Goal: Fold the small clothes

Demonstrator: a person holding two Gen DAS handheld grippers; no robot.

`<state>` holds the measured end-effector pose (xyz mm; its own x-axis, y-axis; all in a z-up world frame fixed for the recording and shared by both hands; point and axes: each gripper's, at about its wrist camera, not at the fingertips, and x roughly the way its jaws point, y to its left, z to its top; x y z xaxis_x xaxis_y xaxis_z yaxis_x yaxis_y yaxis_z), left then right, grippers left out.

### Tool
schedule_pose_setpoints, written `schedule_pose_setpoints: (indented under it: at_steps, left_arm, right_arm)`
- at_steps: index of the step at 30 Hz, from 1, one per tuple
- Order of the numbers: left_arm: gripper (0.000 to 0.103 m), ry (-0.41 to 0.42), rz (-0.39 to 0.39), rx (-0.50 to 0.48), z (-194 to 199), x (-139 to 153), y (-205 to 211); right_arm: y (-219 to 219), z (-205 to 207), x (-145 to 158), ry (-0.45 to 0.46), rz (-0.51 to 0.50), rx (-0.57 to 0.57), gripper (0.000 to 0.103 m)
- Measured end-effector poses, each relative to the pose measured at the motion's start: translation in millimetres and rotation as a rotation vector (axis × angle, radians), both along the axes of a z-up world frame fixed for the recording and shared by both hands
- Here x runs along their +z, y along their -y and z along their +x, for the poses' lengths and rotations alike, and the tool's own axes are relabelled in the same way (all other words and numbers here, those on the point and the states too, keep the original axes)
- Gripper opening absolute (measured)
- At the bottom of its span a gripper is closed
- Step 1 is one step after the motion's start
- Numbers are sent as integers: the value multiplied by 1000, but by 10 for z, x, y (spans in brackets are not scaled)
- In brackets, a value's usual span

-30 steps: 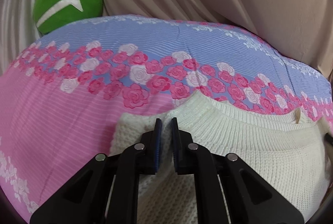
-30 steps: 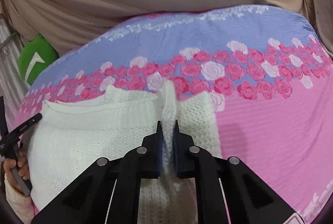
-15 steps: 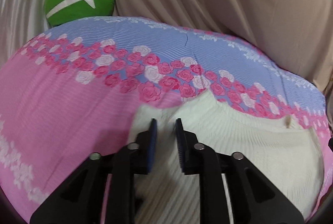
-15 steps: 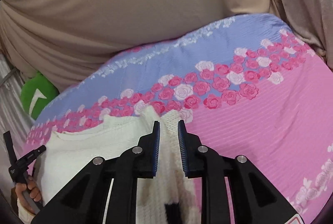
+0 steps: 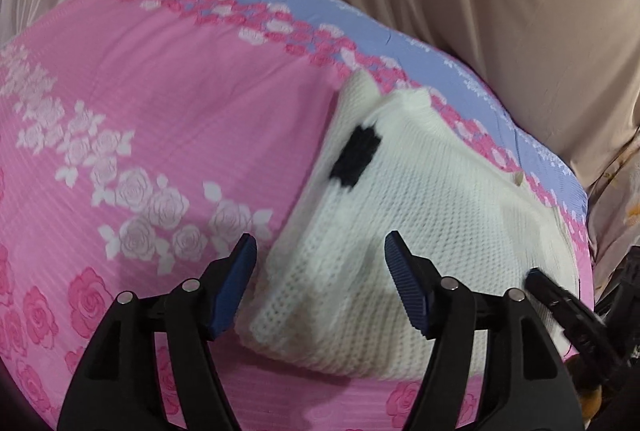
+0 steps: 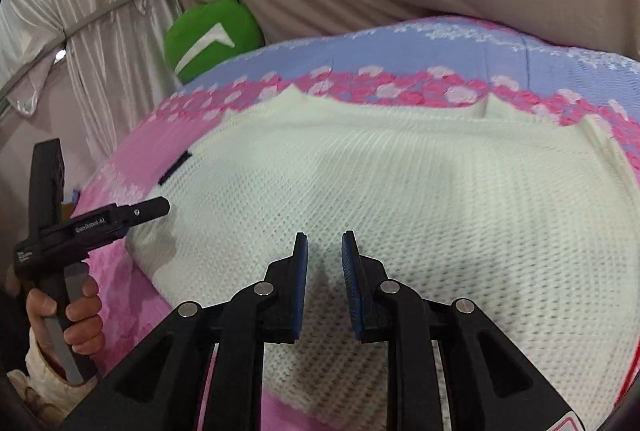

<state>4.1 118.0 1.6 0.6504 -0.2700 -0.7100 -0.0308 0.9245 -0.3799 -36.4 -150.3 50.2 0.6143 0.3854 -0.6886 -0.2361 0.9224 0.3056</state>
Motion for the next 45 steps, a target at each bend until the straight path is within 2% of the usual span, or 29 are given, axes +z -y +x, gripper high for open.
schedule_pose_setpoints:
  at_steps: [3, 7, 10, 11, 13, 17, 22, 24, 27, 31, 35, 39, 42, 44, 45]
  left_arm:
    - [70, 26, -28, 1, 8, -37, -13]
    - [67, 40, -62, -23, 78, -43, 29]
    - [40, 33, -80, -40, 154, -68, 51]
    - [36, 29, -103, -44, 166, -71, 40]
    - [31, 34, -129, -45, 171, -45, 23]
    - [27, 88, -106, -60, 100, 149, 117]
    - [26, 194, -55, -158, -28, 611, 531]
    - [26, 245, -32, -206, -73, 815, 765]
    - [25, 320, 6, -294, -167, 1079, 1199]
    - [25, 374, 32, -450, -274, 1239, 1925]
    - [25, 327, 66, -598, -312, 1062, 2643]
    - [25, 210, 148, -688, -370, 572, 3236]
    - [26, 190, 198, -689, -412, 366, 3376]
    - [30, 209, 229, -691, -461, 391, 3404]
    - [33, 203, 220, -699, -463, 414, 3389]
  right_arm:
    - [6, -28, -25, 10, 10, -1, 20]
    - [91, -41, -62, 12, 57, 0, 18]
    - [85, -49, -59, 13, 59, 2, 18]
    - [89, -56, -56, 18, 54, 1, 18]
    - [61, -52, -58, 24, 44, 1, 18]
    - [39, -63, -58, 30, 41, 3, 19]
    - [135, -86, -39, 23, 109, -6, 21]
    - [306, -163, 26, 39, 193, -43, 24]
    - [643, -397, 177, 120, 268, -125, 27]
    - [1131, -703, 243, 155, 300, -241, 30]
    - [1583, -992, 196, 145, 271, -368, 32]
    - [1942, -1222, 100, 121, 283, -467, 34]
    - [2071, -1297, 50, 110, 288, -489, 34]
    - [2084, -1309, 41, 110, 294, -483, 35]
    - [2095, -1287, 62, 113, 298, -476, 35]
